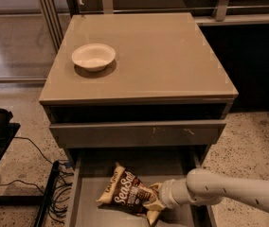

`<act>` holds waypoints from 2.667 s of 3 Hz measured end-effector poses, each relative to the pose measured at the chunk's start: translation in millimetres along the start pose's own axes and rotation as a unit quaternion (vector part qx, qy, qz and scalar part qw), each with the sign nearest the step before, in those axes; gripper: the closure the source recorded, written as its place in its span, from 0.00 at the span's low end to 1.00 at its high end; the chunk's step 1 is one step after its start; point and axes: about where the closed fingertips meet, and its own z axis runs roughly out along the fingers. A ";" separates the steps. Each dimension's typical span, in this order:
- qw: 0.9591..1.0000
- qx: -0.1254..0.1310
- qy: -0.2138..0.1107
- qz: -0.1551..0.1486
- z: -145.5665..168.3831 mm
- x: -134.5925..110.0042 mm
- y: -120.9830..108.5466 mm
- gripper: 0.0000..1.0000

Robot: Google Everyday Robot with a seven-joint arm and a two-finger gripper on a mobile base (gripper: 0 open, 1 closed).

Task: Pick brown chip bag from middle drawer and place on counter

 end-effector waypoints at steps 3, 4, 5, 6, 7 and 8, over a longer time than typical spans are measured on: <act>0.998 0.023 -0.058 -0.028 -84.3 -30.3 -0.1 1.00; 0.996 0.039 -0.073 -0.044 -131.0 -51.1 -1.6 1.00; 0.995 0.051 -0.068 -0.061 -176.8 -77.8 -2.5 1.00; 0.992 0.082 -0.049 -0.081 -232.2 -109.1 -10.6 1.00; 0.986 0.119 -0.018 -0.114 -296.5 -147.9 -14.4 1.00; 0.986 0.119 -0.018 -0.114 -296.4 -147.9 -14.4 1.00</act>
Offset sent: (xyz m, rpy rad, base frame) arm -0.0080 -0.0414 0.0770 0.0974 -0.0904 -0.0198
